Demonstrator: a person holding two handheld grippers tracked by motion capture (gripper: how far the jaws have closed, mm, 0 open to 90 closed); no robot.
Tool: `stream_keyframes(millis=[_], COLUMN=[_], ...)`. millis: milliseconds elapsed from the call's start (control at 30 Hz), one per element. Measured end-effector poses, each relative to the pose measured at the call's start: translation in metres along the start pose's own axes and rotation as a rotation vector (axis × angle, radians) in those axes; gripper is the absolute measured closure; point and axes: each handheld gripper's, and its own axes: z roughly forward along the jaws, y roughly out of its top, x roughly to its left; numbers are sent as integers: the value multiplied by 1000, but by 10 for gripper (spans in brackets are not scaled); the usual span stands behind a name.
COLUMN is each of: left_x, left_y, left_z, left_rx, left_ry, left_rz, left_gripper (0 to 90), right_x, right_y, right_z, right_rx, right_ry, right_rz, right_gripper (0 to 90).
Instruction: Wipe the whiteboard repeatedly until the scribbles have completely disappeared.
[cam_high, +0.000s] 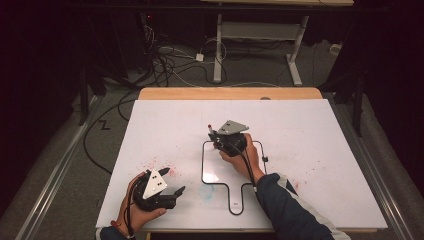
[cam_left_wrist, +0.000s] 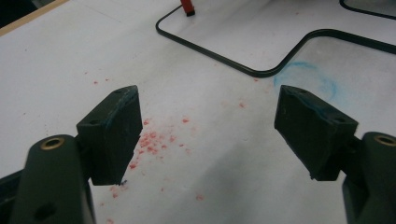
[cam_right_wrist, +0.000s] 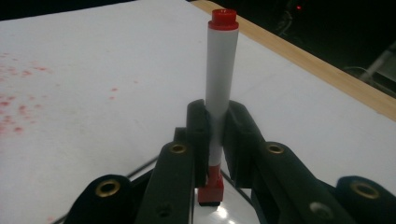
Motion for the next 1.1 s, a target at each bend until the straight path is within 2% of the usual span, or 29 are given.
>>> stream_keyframes(millis=[33,67,100,133,167,233,300,367,400,467,567,733,800,833,1100], left_x=[0,0,0,0,0,0,1,0,0,0,1,2,2,2,2], left_y=[0,0,0,0,0,-1,-1,-1,-1,-1,-2,-3,-3,-4,-2], left_z=[0,1,1,1,1,1,0,0,1,0,1,1,1,1,2], left_rx=[3,6,5,7,7,6,5,6,6,8,8,12,12,14,20], left_ry=[0,0,1,1,3,4,6,7,6,5,7,11,13,15,20], left_rz=[0,1,0,1,0,-5,-6,-5,-4,-1,-7,-9,-16,-16,-11], left_gripper=[222,222,222,222,222,222,222,222,222,222,222,222,222,222,222], right_x=[-2,1,1,11,11,20,25,21,17,8,6,10,7,7,-10], right_y=[-1,-1,-1,0,0,2,3,3,3,1,-1,1,3,3,-4], right_z=[-1,-1,-1,-1,-1,-1,-1,0,0,-1,-5,-16,-28,-28,-65], right_rx=[-4,-11,-11,-20,-20,-23,-19,-12,-8,-4,-3,-22,-51,-51,-102], right_ry=[11,39,39,91,91,128,112,61,35,25,44,54,63,63,57], right_rz=[23,23,23,26,26,1,-33,-52,-48,-4,27,5,12,12,79], right_gripper=[819,819,819,819,819,819,819,820,819,819,819,819,819,819,818])
